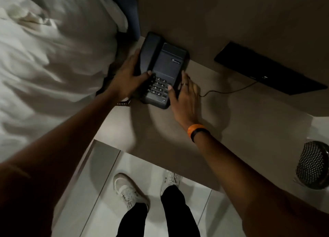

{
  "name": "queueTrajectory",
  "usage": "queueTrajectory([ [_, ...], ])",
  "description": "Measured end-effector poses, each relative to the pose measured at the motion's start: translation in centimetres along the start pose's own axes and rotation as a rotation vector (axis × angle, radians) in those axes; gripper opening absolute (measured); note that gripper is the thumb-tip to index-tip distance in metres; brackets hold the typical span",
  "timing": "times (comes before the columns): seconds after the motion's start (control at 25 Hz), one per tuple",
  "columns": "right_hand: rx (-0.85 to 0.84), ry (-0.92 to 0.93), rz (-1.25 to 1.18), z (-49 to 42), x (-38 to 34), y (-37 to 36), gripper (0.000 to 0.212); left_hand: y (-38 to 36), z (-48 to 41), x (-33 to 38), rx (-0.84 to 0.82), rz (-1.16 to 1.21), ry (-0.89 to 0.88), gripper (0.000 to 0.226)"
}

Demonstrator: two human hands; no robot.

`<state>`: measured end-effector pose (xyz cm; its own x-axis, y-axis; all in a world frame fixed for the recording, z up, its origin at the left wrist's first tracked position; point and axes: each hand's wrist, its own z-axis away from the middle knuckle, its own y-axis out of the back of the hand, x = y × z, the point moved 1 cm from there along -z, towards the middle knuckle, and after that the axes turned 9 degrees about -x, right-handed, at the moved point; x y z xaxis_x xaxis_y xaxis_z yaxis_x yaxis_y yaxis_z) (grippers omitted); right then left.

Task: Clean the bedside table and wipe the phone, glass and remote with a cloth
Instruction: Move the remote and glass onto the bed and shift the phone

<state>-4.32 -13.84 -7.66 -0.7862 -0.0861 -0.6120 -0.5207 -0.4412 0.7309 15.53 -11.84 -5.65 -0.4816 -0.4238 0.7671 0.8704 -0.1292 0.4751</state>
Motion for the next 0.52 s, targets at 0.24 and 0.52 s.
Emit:
queueTrajectory([
  [0.24,0.022,-0.071,-0.035,-1.1,-1.3,-0.8,0.065,-0.3,-0.1,-1.0,0.074,0.141,0.07,0.086],
  [0.52,-0.143,0.105,-0.303,2.0,-6.6,1.6,0.06,-2.9,11.1,1.3,0.521,0.513,0.099,0.087],
])
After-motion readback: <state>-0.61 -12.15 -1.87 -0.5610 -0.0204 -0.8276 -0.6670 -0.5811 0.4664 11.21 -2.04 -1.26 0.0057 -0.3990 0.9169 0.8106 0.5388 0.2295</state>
